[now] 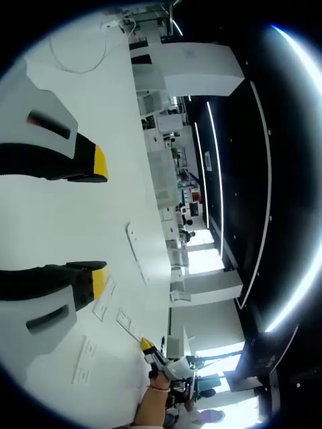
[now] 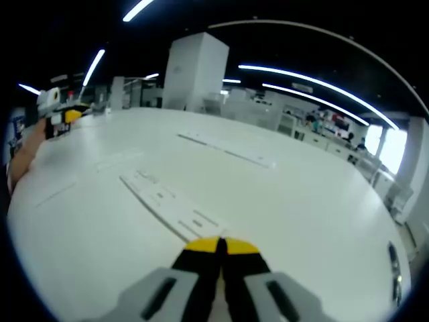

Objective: Locate the socket holder cover, grip the socket holder cover, clip it into the socket holder slot.

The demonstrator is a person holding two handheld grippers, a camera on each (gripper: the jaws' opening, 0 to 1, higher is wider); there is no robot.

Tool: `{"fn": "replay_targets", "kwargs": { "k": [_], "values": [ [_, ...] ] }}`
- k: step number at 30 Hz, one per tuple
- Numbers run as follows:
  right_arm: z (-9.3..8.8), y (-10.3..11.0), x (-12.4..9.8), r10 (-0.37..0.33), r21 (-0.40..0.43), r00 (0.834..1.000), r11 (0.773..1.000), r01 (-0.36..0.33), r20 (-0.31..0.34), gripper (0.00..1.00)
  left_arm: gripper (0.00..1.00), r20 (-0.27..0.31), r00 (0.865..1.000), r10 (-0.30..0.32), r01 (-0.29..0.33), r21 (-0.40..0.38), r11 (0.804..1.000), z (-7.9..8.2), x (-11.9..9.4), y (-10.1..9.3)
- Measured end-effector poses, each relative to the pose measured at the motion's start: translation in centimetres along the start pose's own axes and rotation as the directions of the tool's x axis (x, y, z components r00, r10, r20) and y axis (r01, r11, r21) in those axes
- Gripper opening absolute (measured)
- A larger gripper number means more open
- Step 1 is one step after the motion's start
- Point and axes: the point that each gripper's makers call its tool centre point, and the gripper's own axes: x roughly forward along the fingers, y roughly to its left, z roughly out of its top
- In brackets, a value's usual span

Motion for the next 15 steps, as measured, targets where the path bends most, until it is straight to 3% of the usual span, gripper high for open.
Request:
{"fn": "replay_targets", "kwargs": {
  "k": [15],
  "values": [
    [0.00, -0.02, 0.15, 0.002, -0.007, 1.000, 1.000, -0.002, 0.005, 0.04, 0.48, 0.004, 1.000, 0.001, -0.001, -0.005, 1.000, 0.06, 0.02, 0.07]
  ]
}}
